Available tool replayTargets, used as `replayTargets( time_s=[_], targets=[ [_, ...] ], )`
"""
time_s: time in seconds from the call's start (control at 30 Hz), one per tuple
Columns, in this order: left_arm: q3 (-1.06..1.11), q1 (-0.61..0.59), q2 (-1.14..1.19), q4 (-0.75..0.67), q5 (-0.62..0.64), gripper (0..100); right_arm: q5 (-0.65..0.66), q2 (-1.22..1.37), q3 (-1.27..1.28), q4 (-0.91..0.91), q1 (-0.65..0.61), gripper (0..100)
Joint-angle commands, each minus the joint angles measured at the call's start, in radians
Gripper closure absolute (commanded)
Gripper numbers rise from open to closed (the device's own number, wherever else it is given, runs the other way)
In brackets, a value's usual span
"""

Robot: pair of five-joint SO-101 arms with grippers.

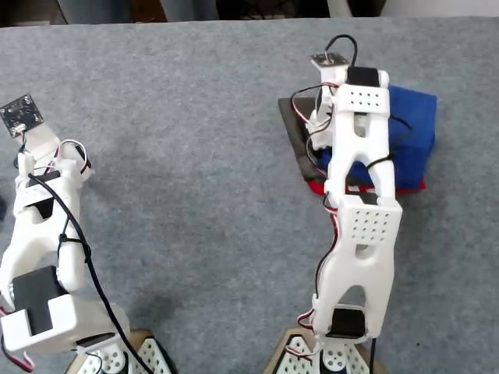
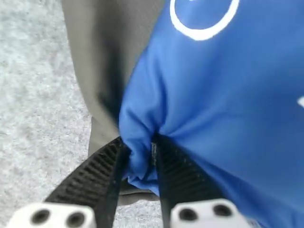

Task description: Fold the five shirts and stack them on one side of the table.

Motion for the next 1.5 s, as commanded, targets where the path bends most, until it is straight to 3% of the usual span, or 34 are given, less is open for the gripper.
replayTargets(
  time_s=[0.0, 0.67, 0.9, 1.47],
  targets=[
    [-0.030, -0.004, -0.038, -0.014, -0.002, 97, 0.006, -0.007, -0.087, 0.040, 0.008, 96.4],
    [-0.028, -0.004, -0.038, -0.014, -0.002, 97, 0.006, -0.061, -0.173, 0.068, 0.040, 95.3],
    [-0.027, -0.004, -0.038, -0.014, -0.002, 97, 0.006, -0.064, -0.077, 0.066, 0.043, 78.4],
    [-0.025, -0.002, -0.038, -0.014, -0.002, 97, -0.002, -0.156, -0.084, 0.066, 0.071, 80.0]
  ],
)
